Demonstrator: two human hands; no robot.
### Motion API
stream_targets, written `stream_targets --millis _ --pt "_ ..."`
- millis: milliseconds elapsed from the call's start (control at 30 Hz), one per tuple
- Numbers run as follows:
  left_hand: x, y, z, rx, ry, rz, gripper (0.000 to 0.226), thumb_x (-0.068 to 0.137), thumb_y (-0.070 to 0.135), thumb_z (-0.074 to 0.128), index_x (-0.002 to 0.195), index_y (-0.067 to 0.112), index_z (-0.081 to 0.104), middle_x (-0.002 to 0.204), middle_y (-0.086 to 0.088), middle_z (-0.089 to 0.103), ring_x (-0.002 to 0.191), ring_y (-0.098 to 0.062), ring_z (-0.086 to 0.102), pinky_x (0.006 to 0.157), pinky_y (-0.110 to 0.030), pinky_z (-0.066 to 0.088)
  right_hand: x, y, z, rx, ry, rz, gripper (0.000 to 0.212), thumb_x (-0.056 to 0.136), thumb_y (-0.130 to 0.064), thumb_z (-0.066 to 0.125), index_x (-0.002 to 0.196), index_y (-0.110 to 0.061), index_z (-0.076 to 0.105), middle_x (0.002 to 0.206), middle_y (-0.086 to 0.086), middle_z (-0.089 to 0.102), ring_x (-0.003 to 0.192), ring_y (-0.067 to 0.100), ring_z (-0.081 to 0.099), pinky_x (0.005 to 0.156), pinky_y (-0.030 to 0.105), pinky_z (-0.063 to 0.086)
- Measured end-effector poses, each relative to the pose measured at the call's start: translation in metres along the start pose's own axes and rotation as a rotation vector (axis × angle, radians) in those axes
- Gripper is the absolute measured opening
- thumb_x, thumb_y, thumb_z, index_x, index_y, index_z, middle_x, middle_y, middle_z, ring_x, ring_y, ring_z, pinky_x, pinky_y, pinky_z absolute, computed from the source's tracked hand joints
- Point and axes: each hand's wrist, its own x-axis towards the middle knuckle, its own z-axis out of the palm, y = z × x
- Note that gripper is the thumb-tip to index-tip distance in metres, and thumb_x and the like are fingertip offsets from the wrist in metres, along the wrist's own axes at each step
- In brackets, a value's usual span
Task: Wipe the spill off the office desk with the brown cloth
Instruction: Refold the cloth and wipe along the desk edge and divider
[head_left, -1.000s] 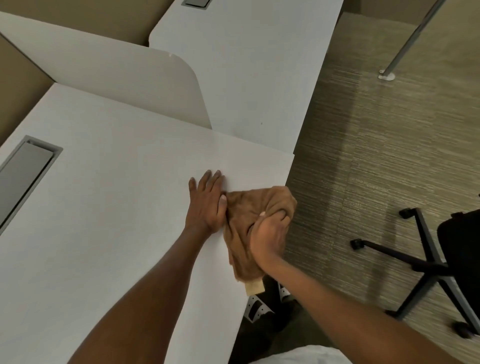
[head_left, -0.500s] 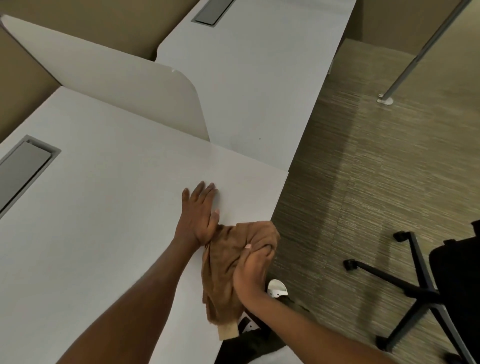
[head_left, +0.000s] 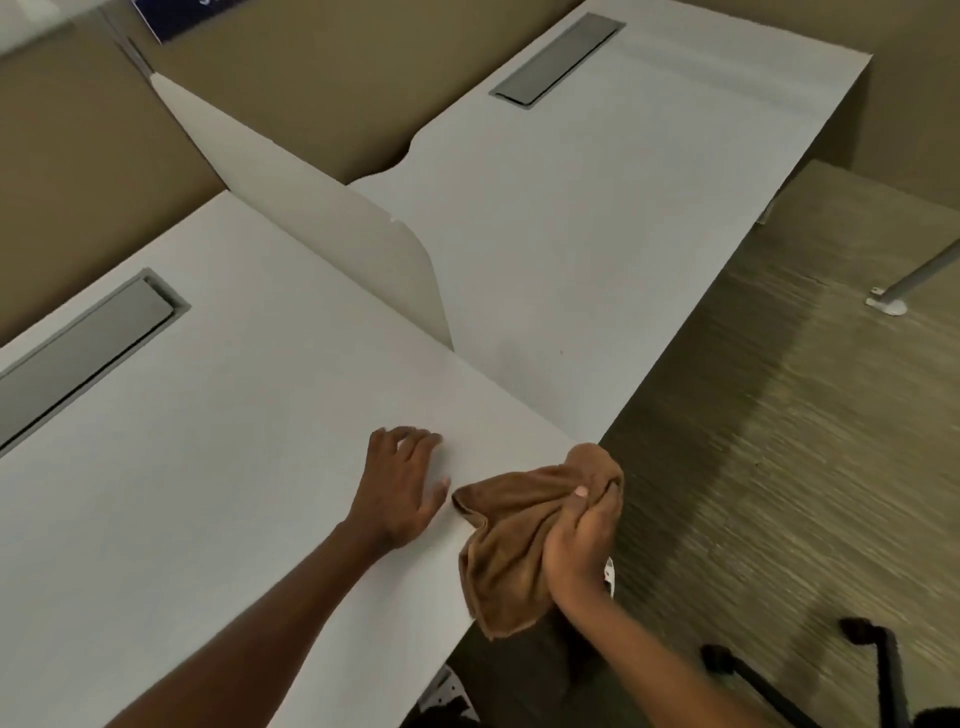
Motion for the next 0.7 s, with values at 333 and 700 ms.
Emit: stream_targets --millis 333,700 --pt "0.082 0.036 0.014 0.123 -0.062 -0.46 0.082 0.089 0.064 0.022 0.15 0.009 0.016 0.158 -0.019 0.013 0.146 -0.038 0.002 0.117 -0.056 0.003 0.116 -0.049 -0.025 0.027 -0.582 -0.164 0.017 0.101 -0.037 0.03 0.105 -0.036 0.046 0.101 0.001 0.057 0.09 0.007 0.059 0.078 0.021 0.051" --pt "0.085 0.036 0.015 0.046 -0.024 -0.491 0.076 0.091 0.056 0.013 0.15 0.008 0.021 0.159 -0.016 0.015 0.148 -0.031 0.003 0.119 -0.053 0.004 0.172 -0.101 0.053 0.013 -0.854 -0.033 0.025 0.104 -0.031 0.028 0.093 -0.032 0.05 0.087 -0.01 0.058 0.081 0.006 0.059 0.068 0.009 0.046"
